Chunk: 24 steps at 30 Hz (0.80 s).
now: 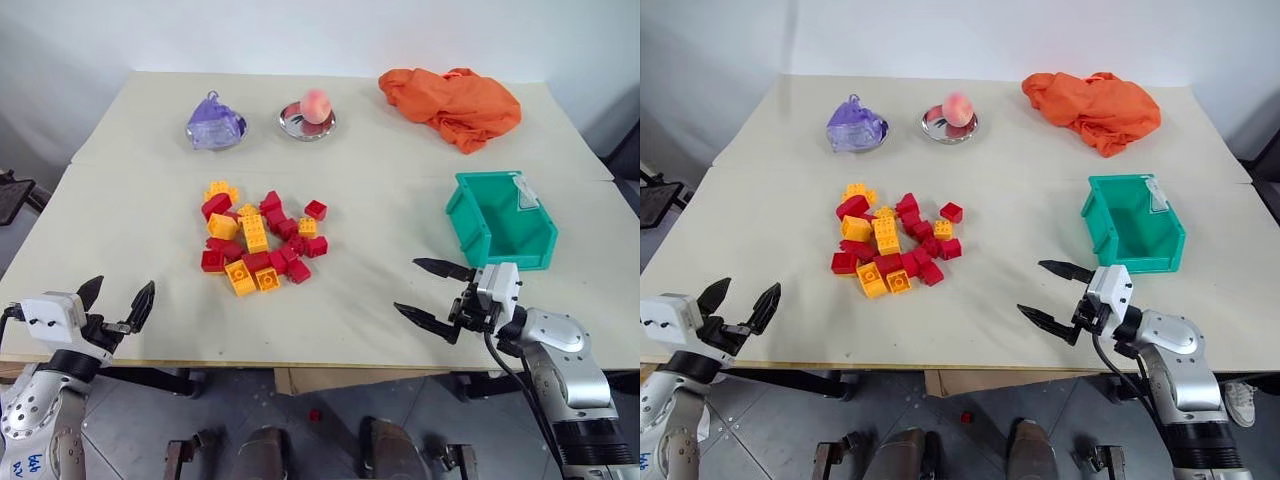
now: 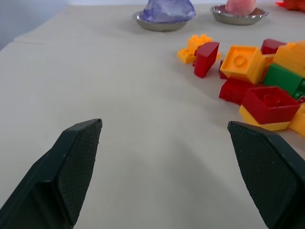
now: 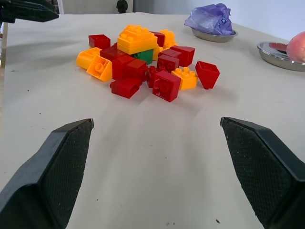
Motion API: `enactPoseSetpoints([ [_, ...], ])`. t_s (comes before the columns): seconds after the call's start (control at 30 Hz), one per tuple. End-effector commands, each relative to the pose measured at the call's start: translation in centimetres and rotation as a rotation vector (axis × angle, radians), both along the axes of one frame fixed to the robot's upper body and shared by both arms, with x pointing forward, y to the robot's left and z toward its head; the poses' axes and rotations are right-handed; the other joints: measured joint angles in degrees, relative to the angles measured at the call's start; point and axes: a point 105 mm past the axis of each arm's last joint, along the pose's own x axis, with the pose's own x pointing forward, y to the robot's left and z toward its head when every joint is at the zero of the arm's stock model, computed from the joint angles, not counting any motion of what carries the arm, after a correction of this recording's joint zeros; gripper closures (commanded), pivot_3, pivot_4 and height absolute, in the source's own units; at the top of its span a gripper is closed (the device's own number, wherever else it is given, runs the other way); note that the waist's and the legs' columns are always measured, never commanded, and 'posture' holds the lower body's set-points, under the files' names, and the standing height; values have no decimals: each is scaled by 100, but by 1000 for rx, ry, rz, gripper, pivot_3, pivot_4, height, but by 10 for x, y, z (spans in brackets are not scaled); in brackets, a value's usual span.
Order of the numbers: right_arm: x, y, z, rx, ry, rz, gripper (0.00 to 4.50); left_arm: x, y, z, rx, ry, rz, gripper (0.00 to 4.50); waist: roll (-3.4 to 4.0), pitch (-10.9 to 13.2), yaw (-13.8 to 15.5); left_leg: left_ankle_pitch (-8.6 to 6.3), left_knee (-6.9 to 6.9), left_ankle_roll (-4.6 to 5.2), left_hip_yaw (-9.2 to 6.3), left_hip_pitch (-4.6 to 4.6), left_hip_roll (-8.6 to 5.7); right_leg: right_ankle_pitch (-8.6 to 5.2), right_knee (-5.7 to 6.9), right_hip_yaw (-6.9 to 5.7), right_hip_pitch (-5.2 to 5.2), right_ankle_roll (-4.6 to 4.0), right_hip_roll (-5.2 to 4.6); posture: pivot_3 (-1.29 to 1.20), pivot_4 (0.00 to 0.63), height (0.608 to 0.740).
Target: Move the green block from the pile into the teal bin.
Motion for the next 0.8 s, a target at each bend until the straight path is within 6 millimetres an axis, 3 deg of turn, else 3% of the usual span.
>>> enactPoseSetpoints([
  [0.03, 1, -7, 11, 18, -50, -27, 26, -1, -5, 13, 32, -25, -40, 0, 0, 0, -2, 0, 0, 0, 0, 0, 0, 0, 0, 0, 0, 0, 0, 0, 150, 740],
  [0.13, 3, -9, 14, 27, -55, -43, 26, 2, -16, 17, 27, -20, -126, 0, 0, 0, 2, 0, 1, 0, 0, 0, 0, 0, 1, 0, 0, 0, 0, 0, 150, 740],
  [0.37, 12, -20, 30, 57, -95, -108, 26, -2, -90, 15, 223, 79, -689, 0, 4, 2, 44, 0, 2, 0, 3, 1, 0, 0, 0, 2, 0, 0, 0, 0, 150, 740],
  [0.47, 15, -22, 34, 54, -108, -116, 0, -3, -123, 15, 298, 90, -933, 614, 7, 3, 87, 0, -1, 0, 4, 1, 0, -1, 0, 2, -2, -1, 1, 0, 150, 740],
  [0.57, 15, -21, 35, 54, -112, -115, 0, 4, -137, 15, 337, 84, -1027, 1587, 8, 3, 115, 0, 3, 0, 6, 1, -1, -1, 1, 2, -1, -1, 1, 0, 150, 740],
  [0.73, 13, -9, 36, 69, -122, -97, 0, 35, -166, 15, 337, 57, -1117, 3200, 15, 1, 123, 1, 7, 0, 6, 1, -1, 0, 4, 1, 0, -1, 2, 0, 150, 740],
  [0.8, 12, -4, 37, 78, -126, -91, 0, 55, -171, 14, 347, 54, -1074, 3868, 15, 1, 123, 1, 10, 0, 6, 0, -2, 0, 5, 1, 1, 0, 1, 0, 150, 740],
])
